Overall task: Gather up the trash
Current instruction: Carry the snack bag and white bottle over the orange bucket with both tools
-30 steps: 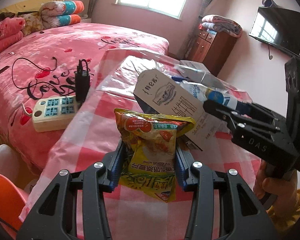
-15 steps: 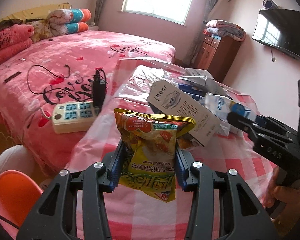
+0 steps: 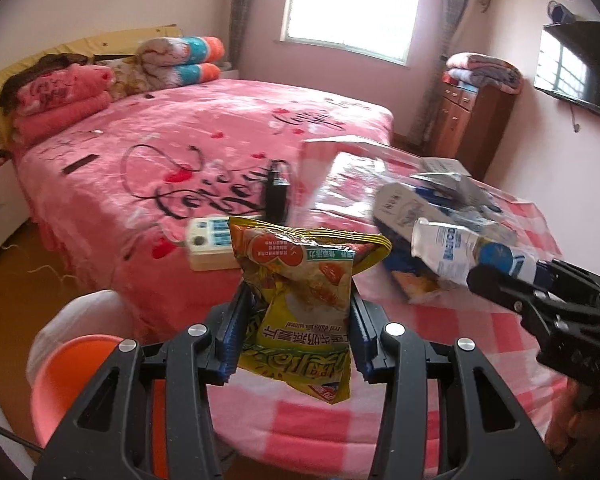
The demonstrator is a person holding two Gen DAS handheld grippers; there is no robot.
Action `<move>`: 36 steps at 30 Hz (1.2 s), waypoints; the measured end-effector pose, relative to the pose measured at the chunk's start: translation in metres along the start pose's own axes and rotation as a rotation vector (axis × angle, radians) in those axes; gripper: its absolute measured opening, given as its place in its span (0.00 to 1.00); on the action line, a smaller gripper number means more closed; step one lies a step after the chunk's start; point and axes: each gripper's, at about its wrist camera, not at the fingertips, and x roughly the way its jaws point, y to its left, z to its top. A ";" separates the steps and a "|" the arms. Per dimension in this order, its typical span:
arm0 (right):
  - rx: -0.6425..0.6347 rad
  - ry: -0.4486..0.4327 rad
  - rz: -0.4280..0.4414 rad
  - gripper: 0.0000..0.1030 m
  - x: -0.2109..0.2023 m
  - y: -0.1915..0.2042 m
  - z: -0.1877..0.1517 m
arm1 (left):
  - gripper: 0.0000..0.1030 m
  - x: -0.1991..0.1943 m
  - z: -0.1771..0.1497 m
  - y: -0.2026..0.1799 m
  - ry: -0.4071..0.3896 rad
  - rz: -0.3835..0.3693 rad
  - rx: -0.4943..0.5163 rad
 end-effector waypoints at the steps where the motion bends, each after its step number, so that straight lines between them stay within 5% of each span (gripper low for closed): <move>1: -0.009 0.004 0.017 0.43 0.002 0.007 0.001 | 0.45 -0.003 0.000 0.007 -0.003 0.017 -0.005; 14: -0.191 0.114 0.208 0.44 0.045 0.124 -0.004 | 0.45 -0.024 -0.021 0.100 0.023 0.255 -0.078; 32: -0.366 0.269 0.279 0.44 0.101 0.211 -0.040 | 0.46 -0.019 -0.056 0.162 0.106 0.379 -0.151; 35: -0.378 0.285 0.281 0.46 0.107 0.215 -0.046 | 0.56 -0.016 -0.059 0.166 0.128 0.397 -0.157; 36: -0.381 0.290 0.277 0.54 0.109 0.216 -0.047 | 0.61 -0.015 -0.060 0.166 0.129 0.406 -0.155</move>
